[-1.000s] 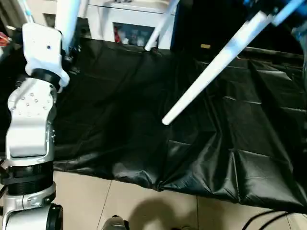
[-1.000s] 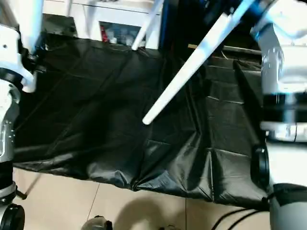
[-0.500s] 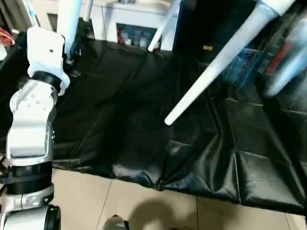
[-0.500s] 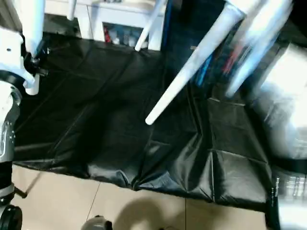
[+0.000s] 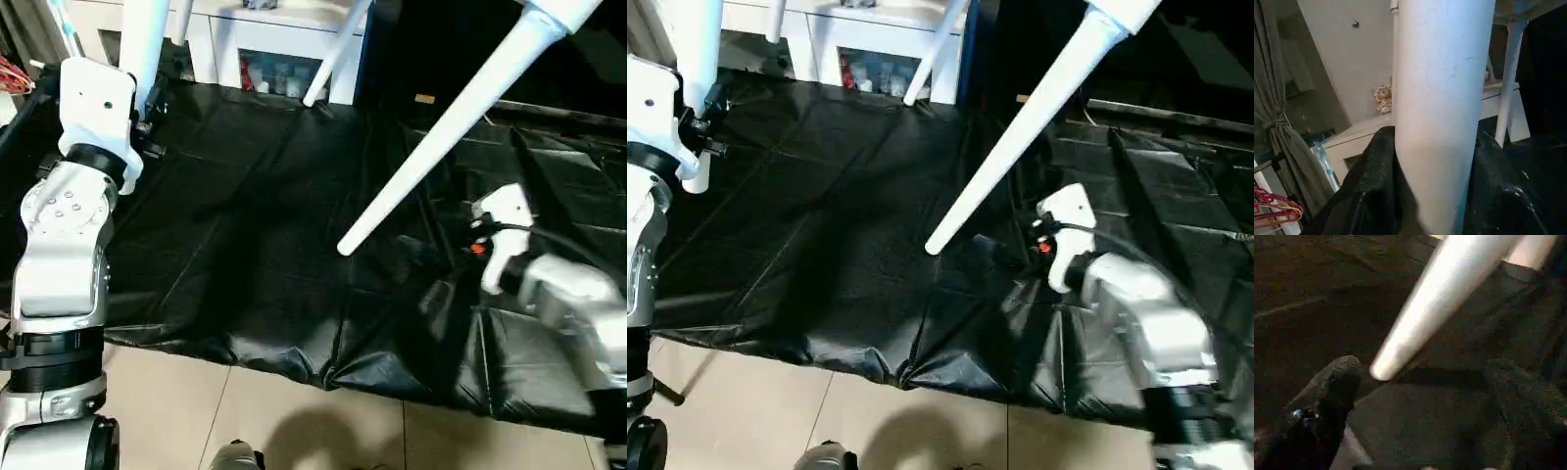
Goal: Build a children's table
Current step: Flip table
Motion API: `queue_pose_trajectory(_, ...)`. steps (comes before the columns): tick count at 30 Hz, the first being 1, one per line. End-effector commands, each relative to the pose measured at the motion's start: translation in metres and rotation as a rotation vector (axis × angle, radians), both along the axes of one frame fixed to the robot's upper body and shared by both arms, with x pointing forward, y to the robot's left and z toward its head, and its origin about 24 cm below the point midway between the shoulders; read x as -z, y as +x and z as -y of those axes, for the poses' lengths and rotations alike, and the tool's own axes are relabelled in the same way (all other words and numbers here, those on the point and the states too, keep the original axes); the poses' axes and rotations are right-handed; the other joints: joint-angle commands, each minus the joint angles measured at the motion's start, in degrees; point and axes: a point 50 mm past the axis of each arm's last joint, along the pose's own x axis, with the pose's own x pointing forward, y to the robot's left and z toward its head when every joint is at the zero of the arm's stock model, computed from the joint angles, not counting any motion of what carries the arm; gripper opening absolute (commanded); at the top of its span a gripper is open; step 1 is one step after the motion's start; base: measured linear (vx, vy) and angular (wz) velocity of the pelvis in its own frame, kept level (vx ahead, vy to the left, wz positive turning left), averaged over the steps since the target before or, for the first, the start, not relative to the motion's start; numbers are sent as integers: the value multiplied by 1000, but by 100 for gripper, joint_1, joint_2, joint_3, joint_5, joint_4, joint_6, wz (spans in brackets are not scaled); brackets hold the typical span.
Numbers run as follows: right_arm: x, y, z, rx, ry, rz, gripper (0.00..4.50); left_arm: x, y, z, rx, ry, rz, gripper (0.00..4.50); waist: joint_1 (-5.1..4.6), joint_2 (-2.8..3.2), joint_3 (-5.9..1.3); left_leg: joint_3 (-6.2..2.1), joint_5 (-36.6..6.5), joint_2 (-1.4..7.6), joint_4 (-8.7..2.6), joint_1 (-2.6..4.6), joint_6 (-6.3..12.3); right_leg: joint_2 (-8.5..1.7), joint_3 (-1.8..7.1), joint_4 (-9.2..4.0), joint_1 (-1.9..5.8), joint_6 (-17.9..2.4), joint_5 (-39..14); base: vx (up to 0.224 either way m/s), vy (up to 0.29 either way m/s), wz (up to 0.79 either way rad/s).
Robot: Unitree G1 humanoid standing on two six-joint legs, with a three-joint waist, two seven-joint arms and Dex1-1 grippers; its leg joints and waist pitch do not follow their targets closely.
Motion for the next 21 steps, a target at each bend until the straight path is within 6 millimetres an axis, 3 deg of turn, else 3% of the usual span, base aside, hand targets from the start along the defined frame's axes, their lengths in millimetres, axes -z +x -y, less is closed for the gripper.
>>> queue_pose_trajectory(1,3,11,1,64,8,27,450,-9,-1,7,46,-2,39,166,-53,87,-444,-105,-1763,170,-493,175,-310,-412,210,-527,225,-821,-1794,0,0,0)
queue_pose_trajectory(7,-2,34,-13,46,247,69,450,-7,-1,6,50,7,32,166,-44,124,-468,-100,-1727,199,-499,187,-287,-422,220,-456,236,-986,-1372,0,0,0)
queue_pose_trajectory(8,-2,50,-18,54,260,75,450,-7,-1,7,51,9,26,166,-62,131,-483,-108,-1707,200,-491,169,-300,-440,214,-420,245,-1070,-1294,0,0,0)
queue_pose_trajectory(11,-1,56,-21,59,244,74,450,-6,-2,7,54,11,22,166,-55,130,-462,-87,-1706,197,-487,177,-308,-432,214,-439,239,-1135,-1346,0,0,0)
queue_pose_trajectory(15,-8,70,-31,35,315,89,450,-4,-5,7,59,24,5,164,-26,80,-481,-76,-1543,207,-488,158,-246,-446,209,-403,264,-1225,-1127,0,0,0)
queue_pose_trajectory(16,-10,70,-34,10,338,89,421,-3,-6,7,59,27,1,164,-23,54,-477,-76,-1492,212,-491,146,-209,-453,209,-398,281,-1261,-1096,0,0,0)
queue_pose_trajectory(17,-10,71,-34,3,344,88,414,-3,-6,7,59,28,0,164,-10,75,-481,-69,-1474,215,-482,156,-185,-455,216,-386,273,-1278,-1060,0,0,0)
queue_pose_trajectory(18,-10,70,-39,-46,382,75,411,-2,-7,7,58,31,-4,164,-4,42,-481,-73,-1377,225,-487,140,-110,-462,211,-365,295,-1300,-999,0,0,0)
queue_pose_trajectory(19,-9,70,-40,-68,390,69,411,-2,-8,6,58,32,-4,164,3,58,-472,-71,-1360,228,-492,140,-99,-458,211,-376,284,-1288,-1017,0,0,0)
queue_pose_trajectory(21,-7,68,-44,-142,405,50,401,-2,-9,6,56,34,-7,163,-1,4,-466,-63,-1375,229,-497,140,-65,-457,207,-387,282,-1294,-1100,0,0,0)
